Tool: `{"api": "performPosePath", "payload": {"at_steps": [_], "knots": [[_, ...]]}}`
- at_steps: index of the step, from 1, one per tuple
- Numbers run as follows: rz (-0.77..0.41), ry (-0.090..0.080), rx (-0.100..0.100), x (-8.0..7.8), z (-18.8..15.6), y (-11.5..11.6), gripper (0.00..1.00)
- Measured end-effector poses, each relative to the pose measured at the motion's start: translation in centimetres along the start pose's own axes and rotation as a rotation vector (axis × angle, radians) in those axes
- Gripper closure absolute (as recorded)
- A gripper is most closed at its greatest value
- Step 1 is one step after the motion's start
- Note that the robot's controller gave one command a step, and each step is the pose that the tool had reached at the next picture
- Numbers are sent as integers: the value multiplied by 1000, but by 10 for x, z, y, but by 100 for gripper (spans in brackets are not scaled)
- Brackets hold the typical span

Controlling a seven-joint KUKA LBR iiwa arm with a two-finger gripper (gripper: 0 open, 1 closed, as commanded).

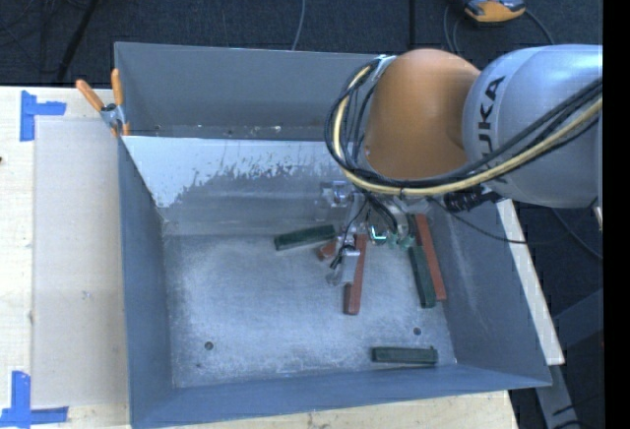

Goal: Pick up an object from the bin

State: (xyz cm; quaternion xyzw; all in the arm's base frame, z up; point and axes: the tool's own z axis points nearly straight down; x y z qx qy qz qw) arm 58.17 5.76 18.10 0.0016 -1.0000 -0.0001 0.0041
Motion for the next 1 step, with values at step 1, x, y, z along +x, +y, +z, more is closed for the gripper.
{"api": "performPosePath", "payload": {"at_steps": [1], "knots": [[1, -7, 0, -2, -4, 0, 0]]}}
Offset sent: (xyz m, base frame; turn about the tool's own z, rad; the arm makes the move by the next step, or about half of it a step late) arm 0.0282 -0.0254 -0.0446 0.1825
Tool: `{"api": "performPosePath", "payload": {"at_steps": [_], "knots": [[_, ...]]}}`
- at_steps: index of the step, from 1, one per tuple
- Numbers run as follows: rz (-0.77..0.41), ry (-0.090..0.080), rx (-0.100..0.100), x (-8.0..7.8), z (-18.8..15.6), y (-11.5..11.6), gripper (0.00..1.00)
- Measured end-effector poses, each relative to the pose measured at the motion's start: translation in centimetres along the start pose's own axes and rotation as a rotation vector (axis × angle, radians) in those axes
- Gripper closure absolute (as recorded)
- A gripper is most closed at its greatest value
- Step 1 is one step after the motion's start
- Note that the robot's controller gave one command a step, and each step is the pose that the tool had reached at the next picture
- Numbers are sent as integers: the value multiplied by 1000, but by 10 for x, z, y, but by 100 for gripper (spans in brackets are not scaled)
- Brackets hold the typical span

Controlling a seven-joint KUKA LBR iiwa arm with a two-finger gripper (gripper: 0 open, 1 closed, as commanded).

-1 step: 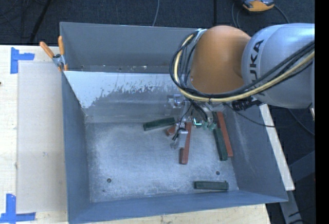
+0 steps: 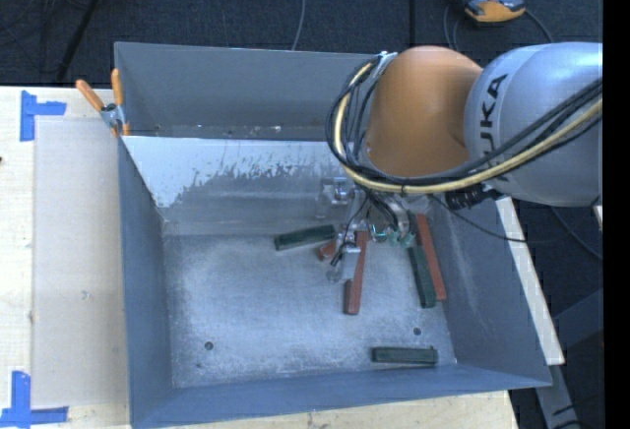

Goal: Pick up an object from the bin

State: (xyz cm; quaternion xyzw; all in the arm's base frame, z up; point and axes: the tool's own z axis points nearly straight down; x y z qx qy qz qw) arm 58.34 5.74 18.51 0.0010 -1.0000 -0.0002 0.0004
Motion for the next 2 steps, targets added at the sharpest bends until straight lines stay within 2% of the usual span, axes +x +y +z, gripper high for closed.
{"api": "performPosePath", "payload": {"at_steps": [1, 2], "knots": [[58, -4, -1, -9, 13, -6, 0], [215, -3, 0, -28, 54, -20, 0]]}}
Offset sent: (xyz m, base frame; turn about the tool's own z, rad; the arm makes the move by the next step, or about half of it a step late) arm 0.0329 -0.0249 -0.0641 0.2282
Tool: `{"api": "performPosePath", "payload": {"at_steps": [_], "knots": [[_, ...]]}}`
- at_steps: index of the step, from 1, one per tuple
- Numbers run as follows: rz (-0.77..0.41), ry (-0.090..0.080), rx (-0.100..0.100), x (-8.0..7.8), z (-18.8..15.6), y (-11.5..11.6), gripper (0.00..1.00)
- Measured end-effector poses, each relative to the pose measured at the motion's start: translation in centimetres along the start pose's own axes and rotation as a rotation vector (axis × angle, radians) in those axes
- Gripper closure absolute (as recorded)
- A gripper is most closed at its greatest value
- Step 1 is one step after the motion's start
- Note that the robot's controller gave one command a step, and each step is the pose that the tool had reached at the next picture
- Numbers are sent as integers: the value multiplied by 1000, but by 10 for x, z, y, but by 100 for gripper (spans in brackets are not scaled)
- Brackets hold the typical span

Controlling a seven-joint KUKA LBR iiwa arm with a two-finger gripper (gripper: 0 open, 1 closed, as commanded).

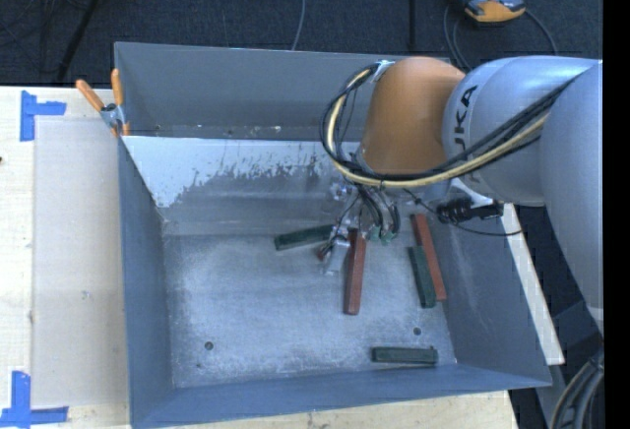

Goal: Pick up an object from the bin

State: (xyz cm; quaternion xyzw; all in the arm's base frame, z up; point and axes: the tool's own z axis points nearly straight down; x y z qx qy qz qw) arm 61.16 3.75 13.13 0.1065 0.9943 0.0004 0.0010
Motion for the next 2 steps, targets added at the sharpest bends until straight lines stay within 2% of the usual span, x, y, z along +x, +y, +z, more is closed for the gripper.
{"api": "performPosePath", "payload": {"at_steps": [1, 2], "knots": [[-63, -7, 0, -5, 57, -11, 100], [-62, -7, 0, -5, 57, -11, 100]]}}
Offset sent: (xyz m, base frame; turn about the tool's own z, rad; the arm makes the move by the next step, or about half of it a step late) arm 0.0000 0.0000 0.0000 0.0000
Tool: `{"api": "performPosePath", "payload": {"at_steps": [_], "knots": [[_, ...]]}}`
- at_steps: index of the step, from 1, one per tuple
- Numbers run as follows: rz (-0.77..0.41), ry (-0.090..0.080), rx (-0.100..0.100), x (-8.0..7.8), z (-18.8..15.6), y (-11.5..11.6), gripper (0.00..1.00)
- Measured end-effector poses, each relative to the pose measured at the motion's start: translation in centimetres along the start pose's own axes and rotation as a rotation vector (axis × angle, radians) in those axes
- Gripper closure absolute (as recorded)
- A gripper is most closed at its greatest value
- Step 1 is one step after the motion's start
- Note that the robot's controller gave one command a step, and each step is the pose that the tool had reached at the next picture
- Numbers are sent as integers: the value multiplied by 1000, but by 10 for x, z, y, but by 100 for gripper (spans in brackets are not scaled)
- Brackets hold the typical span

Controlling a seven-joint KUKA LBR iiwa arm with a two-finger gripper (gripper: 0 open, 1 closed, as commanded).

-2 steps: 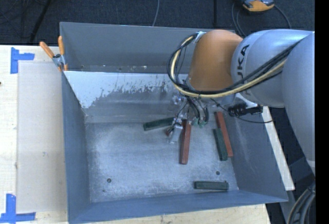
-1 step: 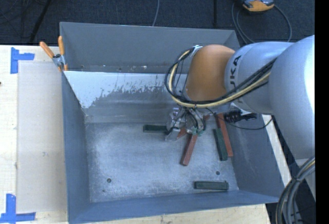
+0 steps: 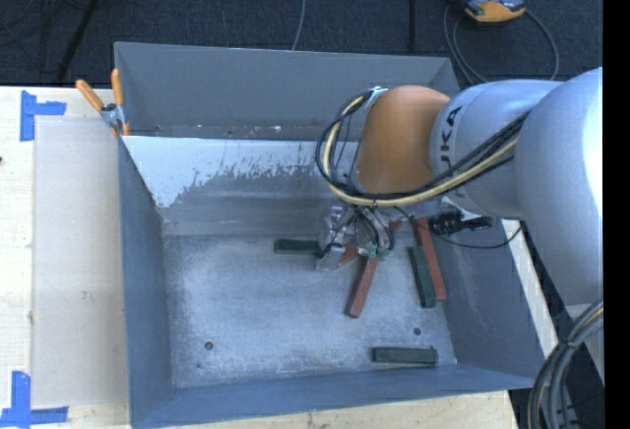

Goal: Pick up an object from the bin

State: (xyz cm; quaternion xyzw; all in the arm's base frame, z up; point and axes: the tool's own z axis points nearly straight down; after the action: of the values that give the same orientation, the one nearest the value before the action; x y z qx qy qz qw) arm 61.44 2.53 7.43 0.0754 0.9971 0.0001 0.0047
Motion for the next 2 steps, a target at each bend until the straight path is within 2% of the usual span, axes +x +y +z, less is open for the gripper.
{"api": "performPosePath", "payload": {"at_steps": [1, 2], "knots": [[156, 7, 1, 6, -222, -4, 100], [156, 6, 1, 5, -223, -4, 100]]}}
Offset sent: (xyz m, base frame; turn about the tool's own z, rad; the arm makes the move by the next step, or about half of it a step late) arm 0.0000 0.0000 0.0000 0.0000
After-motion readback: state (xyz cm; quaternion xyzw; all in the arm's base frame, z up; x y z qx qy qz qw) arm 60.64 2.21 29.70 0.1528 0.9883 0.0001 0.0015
